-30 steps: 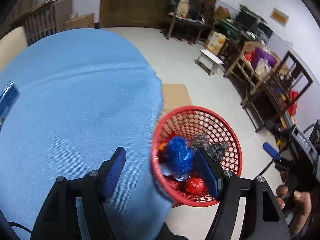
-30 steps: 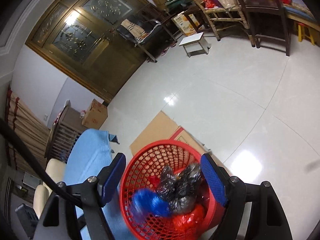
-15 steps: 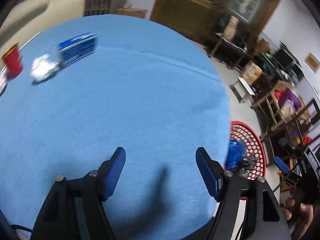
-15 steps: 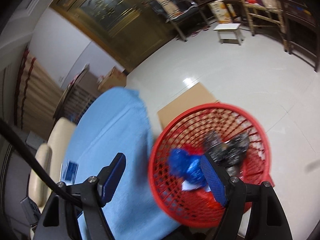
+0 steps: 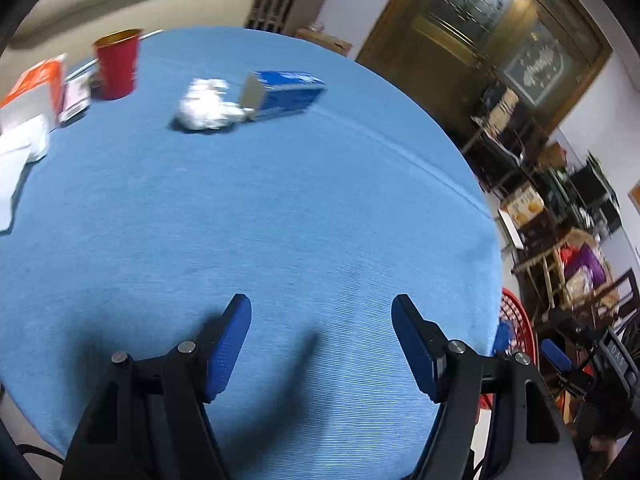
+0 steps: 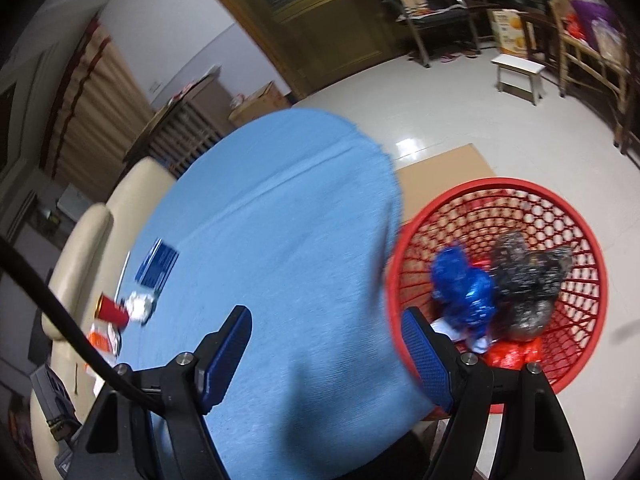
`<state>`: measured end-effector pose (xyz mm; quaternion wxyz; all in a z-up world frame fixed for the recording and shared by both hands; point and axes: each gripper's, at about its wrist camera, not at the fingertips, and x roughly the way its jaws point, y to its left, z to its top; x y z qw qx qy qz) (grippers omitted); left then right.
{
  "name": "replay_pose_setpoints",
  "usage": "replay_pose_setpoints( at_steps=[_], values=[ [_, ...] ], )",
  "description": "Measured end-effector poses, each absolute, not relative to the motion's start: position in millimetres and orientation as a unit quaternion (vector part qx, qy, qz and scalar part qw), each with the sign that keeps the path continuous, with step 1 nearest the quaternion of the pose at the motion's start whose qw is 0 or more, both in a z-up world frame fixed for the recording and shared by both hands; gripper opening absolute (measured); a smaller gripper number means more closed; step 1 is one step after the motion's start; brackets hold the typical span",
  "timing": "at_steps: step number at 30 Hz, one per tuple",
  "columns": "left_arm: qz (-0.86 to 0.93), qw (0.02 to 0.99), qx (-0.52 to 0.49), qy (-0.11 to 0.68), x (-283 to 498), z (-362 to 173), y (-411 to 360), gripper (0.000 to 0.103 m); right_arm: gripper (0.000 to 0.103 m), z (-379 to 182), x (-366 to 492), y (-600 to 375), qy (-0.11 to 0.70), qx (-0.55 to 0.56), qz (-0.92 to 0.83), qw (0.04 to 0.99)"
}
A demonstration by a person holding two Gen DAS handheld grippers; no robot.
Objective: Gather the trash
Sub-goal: 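Move both tools back over the table toward the toothpaste box and tissue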
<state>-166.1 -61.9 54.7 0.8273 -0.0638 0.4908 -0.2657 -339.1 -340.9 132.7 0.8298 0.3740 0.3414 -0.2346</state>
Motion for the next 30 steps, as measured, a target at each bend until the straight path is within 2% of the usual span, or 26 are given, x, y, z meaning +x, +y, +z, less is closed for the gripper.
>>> replay_pose_setpoints(
  at_steps=[11,30],
  values=[
    [-0.205,0.829,-0.115,0.508,-137.0,31.1,-14.5,0.074,0.08,118.7,-279.2,-292.8,0.399,0.338,-0.179,0.833],
    [-0.186,0.858,-0.076,0.473,-126.3,44.2,-18.5,0.074,0.08,110.2,-235.7,-290.4,0.419,0.338,-0.161,0.827]
  ],
)
